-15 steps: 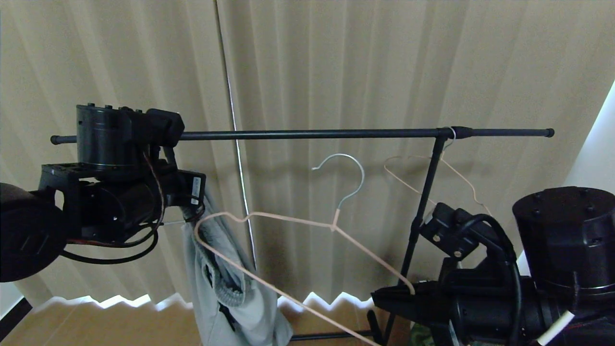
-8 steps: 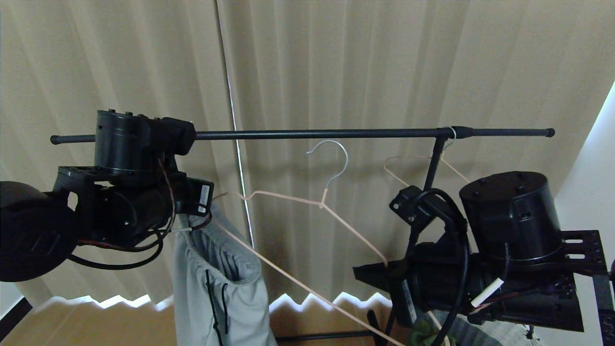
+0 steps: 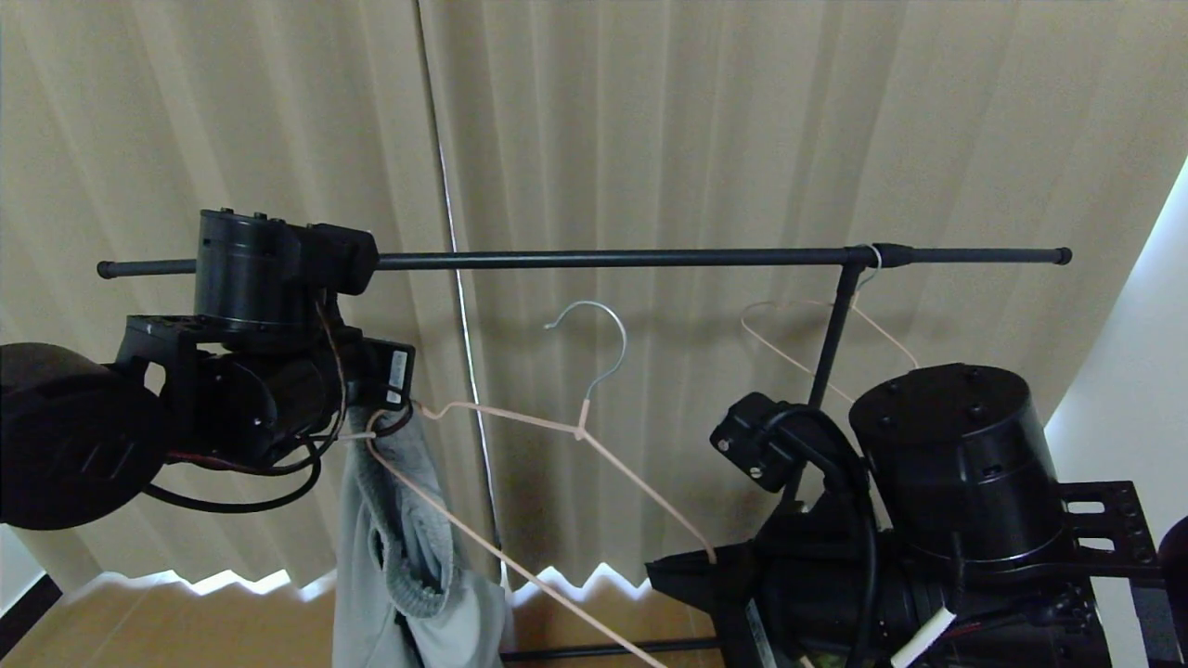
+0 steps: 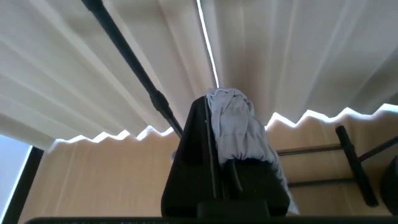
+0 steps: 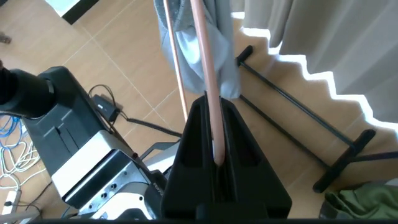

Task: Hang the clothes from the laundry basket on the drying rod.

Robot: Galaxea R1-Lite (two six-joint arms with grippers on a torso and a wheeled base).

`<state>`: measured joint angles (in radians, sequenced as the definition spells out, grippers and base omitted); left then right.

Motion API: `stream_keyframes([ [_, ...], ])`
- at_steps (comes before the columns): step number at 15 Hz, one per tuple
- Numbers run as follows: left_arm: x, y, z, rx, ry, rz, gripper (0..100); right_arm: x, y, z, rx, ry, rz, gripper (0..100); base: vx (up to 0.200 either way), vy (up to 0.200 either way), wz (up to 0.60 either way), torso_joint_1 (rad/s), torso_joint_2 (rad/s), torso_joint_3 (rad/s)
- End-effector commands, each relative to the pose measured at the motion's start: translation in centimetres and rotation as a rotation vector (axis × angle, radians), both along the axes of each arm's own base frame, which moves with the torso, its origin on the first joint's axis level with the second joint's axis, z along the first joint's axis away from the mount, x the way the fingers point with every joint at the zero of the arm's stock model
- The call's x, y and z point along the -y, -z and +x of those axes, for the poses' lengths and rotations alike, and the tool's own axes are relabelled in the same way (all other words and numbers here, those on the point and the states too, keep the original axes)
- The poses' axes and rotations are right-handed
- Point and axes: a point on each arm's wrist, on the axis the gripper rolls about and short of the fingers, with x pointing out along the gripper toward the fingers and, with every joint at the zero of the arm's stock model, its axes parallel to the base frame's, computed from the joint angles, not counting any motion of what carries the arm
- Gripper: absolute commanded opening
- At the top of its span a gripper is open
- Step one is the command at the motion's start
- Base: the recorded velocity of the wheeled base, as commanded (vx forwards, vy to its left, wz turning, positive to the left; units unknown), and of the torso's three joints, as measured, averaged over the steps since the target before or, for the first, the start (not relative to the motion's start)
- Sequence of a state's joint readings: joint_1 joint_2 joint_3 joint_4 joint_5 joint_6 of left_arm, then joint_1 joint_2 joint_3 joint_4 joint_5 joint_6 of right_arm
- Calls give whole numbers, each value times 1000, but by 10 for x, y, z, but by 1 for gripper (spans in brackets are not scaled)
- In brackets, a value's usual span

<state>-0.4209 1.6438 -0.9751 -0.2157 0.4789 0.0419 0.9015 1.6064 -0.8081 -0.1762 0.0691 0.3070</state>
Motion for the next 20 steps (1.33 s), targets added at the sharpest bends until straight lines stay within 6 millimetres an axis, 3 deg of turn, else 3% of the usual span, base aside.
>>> stream_keyframes([
  [1, -2, 0, 0, 4, -35, 14, 0, -3, 1, 3, -5, 22, -2, 0, 0, 0, 0, 0, 0, 0],
  [7, -4, 1, -6, -29, -36, 32, 0, -23, 0, 24, -16, 138, 13, 0, 0, 0, 0, 0, 0, 0],
  [11, -6, 0, -4, -28, -72, 57, 0, -21, 2, 23, -39, 172, -37, 0, 0, 0, 0, 0, 0, 0],
  [14, -7, -6, -8, -49, -74, 68, 0, -21, 0, 38, -27, 256, -41, 0, 0, 0, 0, 0, 0, 0],
  [20, -4, -6, -15, -77, -57, 77, 0, -28, -2, 47, -10, 318, -21, 0, 0, 0, 0, 0, 0, 0],
])
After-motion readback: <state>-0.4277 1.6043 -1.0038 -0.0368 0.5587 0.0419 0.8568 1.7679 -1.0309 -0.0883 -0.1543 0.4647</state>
